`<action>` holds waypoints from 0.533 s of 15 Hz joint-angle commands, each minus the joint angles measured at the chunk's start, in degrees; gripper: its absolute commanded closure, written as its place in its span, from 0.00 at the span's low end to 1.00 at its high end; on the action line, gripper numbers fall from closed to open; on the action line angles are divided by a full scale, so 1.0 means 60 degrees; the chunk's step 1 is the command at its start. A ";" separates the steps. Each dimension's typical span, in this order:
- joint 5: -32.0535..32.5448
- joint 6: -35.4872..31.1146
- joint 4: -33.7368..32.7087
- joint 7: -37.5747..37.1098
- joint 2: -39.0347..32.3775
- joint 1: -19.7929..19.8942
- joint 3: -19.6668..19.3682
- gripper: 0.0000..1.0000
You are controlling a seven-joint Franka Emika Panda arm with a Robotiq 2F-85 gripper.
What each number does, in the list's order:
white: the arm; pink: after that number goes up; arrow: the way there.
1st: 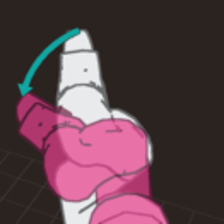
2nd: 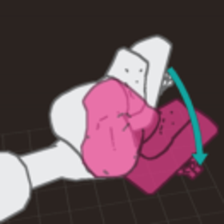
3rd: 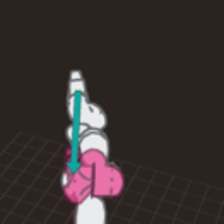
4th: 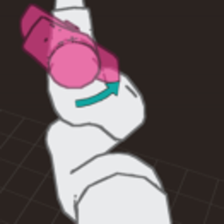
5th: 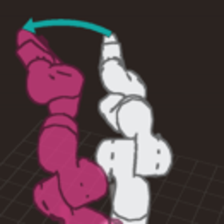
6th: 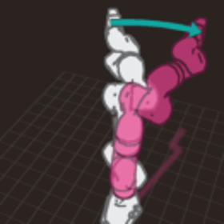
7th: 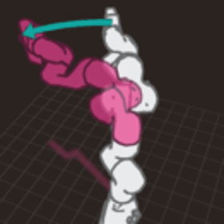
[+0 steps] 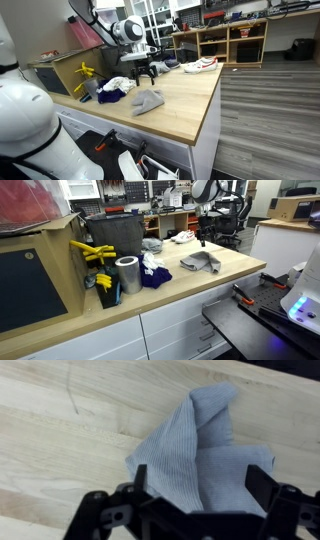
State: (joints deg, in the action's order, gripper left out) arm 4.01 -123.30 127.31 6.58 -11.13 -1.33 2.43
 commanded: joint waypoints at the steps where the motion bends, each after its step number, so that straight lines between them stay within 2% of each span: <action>1: -0.0080 -0.0542 -0.0597 -0.0524 -0.0625 -0.0117 0.0010 0.00; 8: -0.0080 -0.0618 -0.2001 -0.0811 -0.2352 -0.0312 0.0044 0.00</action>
State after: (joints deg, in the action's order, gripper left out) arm 4.01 -127.57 119.69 2.89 -21.07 -2.63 2.50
